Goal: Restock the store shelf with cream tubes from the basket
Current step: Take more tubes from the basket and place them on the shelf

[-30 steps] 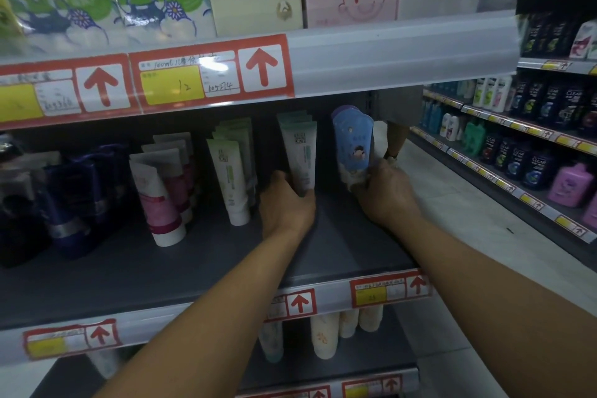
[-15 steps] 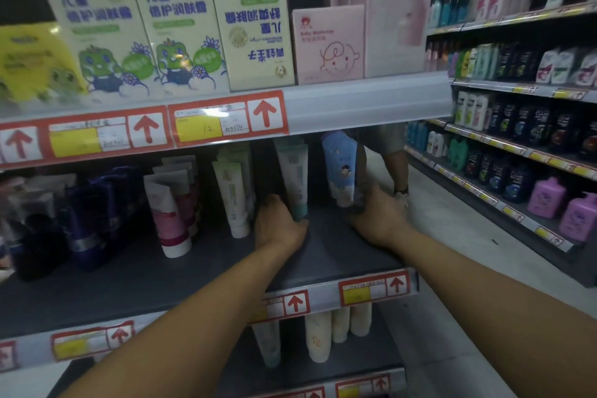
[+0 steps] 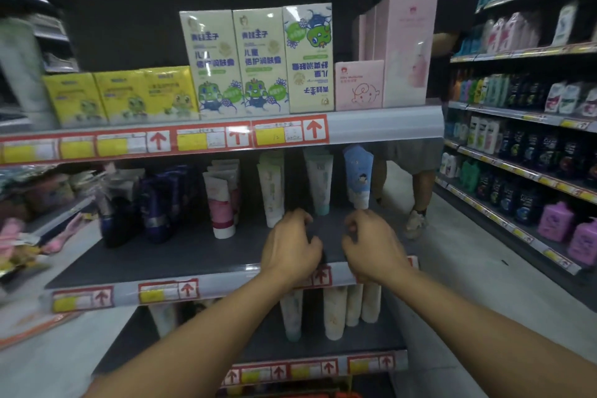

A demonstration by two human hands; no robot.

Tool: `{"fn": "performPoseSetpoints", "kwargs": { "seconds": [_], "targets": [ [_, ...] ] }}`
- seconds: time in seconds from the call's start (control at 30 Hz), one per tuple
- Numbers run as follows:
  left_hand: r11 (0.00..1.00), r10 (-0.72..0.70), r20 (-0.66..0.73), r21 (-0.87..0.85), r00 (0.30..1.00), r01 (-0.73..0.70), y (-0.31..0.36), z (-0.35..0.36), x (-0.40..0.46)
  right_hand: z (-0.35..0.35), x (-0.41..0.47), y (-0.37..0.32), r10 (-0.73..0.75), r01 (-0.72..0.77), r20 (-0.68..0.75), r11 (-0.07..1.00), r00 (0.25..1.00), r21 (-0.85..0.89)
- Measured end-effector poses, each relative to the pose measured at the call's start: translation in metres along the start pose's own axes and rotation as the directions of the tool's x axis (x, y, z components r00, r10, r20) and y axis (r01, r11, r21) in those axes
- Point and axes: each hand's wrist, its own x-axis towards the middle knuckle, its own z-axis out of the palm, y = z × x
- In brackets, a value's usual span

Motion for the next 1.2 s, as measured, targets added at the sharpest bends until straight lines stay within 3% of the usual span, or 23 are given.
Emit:
{"fn": "performPoseSetpoints", "kwargs": {
  "seconds": [0.2, 0.43, 0.73, 0.97, 1.2],
  "targets": [
    [0.999, -0.052, -0.057, -0.006, 0.997, 0.051, -0.026, -0.031, -0.045, 0.017, -0.049, -0.045, -0.162, 0.162, -0.014, 0.987, 0.987, 0.008],
    [0.986, -0.167, -0.066, -0.033, 0.984, 0.165, -0.079, -0.040, -0.108, 0.067, -0.109, -0.068, -0.288, 0.285, 0.091, 0.958, 0.953, 0.043],
    [0.914, -0.403, 0.174, 0.020, 0.899, 0.406, -0.164, 0.000, -0.193, 0.154, -0.194, -0.053, -0.224, 0.213, 0.379, 0.974, 0.898, 0.070],
    [0.830, -0.535, 0.435, 0.110, 0.724, 0.547, -0.222, 0.065, -0.251, 0.222, -0.251, -0.007, 0.033, 0.017, 0.705, 0.998, 0.708, -0.065],
    [0.739, -0.620, 0.566, 0.188, 0.544, 0.647, -0.260, 0.130, -0.289, 0.294, -0.306, 0.047, 0.211, -0.069, 0.840, 0.977, 0.500, -0.204]
  ]
}}
